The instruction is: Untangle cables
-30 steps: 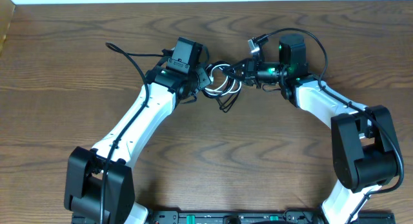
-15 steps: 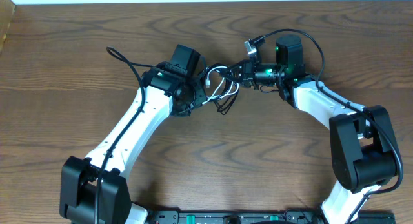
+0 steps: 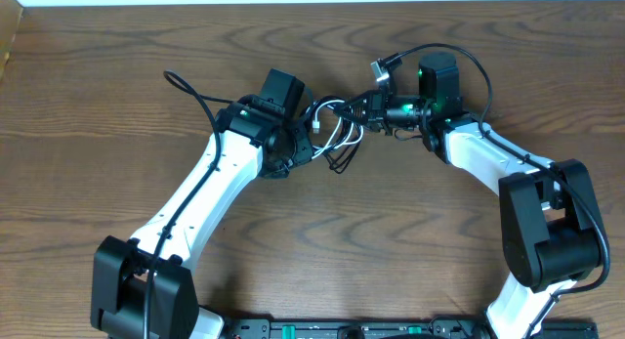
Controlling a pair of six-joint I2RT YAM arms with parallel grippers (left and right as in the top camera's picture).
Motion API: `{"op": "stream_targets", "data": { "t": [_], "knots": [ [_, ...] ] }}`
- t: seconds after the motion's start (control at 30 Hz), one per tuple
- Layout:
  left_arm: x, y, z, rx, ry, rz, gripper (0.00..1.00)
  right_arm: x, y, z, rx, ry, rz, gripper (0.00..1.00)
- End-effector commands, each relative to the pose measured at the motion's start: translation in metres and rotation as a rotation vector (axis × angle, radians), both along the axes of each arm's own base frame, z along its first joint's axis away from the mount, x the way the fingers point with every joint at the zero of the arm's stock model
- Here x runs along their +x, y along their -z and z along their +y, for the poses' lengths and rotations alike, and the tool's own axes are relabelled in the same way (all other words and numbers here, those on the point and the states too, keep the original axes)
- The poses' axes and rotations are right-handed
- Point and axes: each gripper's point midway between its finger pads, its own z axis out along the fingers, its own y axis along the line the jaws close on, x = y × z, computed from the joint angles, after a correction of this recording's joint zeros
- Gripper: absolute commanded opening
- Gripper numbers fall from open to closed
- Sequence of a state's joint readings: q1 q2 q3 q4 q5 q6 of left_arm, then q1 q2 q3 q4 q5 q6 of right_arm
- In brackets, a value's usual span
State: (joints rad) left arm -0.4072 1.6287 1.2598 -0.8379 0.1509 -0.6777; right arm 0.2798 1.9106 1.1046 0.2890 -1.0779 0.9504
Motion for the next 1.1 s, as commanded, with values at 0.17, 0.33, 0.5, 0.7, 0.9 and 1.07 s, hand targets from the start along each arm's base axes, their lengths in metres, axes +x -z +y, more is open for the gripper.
{"op": "stream_targets", "data": {
  "t": [0.17,0.33,0.5,0.7,0.9,1.07],
  "knots": [
    [-0.013,0.025,0.027,0.156,0.035,0.033,0.54,0.005,-0.006,-0.003,-0.001,0.017,-0.027,0.01],
    [-0.011,0.026,0.035,0.167,0.057,0.036,0.55,0.005,-0.006,-0.003,0.001,0.013,-0.025,0.01],
    [-0.010,0.027,0.054,0.171,0.002,0.058,0.55,0.004,-0.007,-0.002,0.006,0.009,-0.017,0.01],
    [-0.004,0.027,0.076,0.107,-0.088,0.085,0.48,0.004,-0.007,-0.002,0.006,0.009,-0.017,0.01],
    [-0.003,0.024,0.069,-0.028,-0.068,0.107,0.27,0.004,-0.007,-0.002,0.005,0.009,-0.018,0.01],
    [-0.006,0.018,0.051,-0.146,0.042,0.104,0.25,0.004,-0.006,-0.003,0.003,0.014,-0.019,0.01]
  ]
}}
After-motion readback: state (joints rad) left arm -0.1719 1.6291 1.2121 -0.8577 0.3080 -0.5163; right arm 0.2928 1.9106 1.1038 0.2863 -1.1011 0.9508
